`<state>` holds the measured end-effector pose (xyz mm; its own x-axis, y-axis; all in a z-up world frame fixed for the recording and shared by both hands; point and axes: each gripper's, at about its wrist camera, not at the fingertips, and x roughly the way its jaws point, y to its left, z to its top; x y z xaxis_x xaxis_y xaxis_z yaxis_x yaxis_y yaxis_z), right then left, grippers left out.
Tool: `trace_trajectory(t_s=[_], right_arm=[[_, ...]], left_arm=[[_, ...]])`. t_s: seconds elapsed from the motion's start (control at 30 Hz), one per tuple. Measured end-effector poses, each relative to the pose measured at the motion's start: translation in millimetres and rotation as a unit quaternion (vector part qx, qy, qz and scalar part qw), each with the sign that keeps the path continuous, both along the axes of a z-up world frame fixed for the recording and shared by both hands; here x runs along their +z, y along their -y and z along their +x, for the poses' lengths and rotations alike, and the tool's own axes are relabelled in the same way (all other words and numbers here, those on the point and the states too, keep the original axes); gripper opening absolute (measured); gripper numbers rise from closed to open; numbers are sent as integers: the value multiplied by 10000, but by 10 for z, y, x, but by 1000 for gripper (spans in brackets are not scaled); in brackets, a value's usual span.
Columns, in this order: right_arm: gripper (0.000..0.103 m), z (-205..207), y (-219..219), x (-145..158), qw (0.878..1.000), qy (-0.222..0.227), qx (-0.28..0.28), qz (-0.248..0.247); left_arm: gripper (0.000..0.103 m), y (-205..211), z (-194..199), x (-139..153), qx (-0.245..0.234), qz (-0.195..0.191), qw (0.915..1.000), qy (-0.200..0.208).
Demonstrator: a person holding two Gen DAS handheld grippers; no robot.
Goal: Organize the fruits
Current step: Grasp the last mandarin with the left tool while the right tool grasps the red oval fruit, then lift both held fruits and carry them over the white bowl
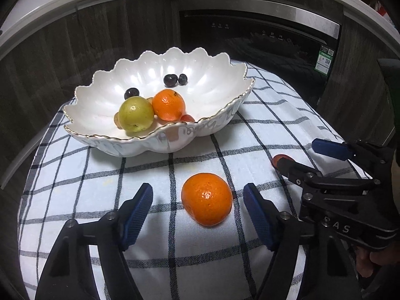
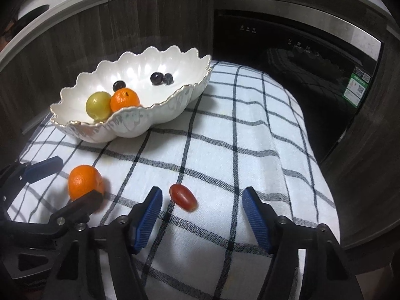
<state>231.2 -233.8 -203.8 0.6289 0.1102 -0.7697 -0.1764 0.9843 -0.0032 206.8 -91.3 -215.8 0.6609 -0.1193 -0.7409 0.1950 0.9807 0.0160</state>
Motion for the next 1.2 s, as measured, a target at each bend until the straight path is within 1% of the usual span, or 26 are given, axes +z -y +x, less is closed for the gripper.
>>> trace_trajectory(t_s=[0.07, 0.13, 0.2, 0.27, 0.33, 0.37, 0.4, 0.47, 0.57, 0.63, 0.73, 0.9, 1.2], right_arm=[[62, 9, -14, -29, 10000, -43, 33, 4], [60, 16, -22, -57, 10000, -74, 57, 15], [60, 19, -33, -83, 9999, -96, 82, 24], [58, 30, -51, -107, 9999, -119, 115, 9], [52, 34, -71, -133, 9998, -155, 157, -6], [52, 36, -79, -140, 9997, -159, 168, -23], [48, 34, -82, -137, 9997, -147, 173, -28], [46, 36, -84, -139, 9997, -144, 182, -9], [39, 38, -76, -137, 9998, -135, 166, 23], [30, 38, -76, -135, 9997, -132, 187, 50], [23, 39, -85, -132, 9997, -125, 216, 54], [23, 37, -82, -126, 9996, -123, 204, 119], [22, -2, -74, -44, 9996, -58, 194, 188]], left_arm=[[69, 1, 24, -21, -5, -9, 10000, -41], [64, 2, 38, -34, -12, -27, 10000, -70], [56, 11, 52, -53, -42, -25, 9999, -123], [54, 24, 61, -70, -76, -30, 9998, -160], [52, 27, 65, -76, -82, -35, 9998, -169], [47, 32, 70, -83, -95, -43, 9998, -189], [43, 34, 74, -87, -114, -64, 9997, -208], [42, 42, 76, -90, -124, -69, 9997, -209], [42, 41, 76, -89, -131, -74, 9997, -209], [41, 38, 79, -85, -137, -78, 9996, -219], [41, 36, 76, -80, -140, -82, 9996, -228], [41, 33, 61, -60, -132, -80, 9996, -227], [41, 3, 18, 78, -134, -87, 9998, -93]])
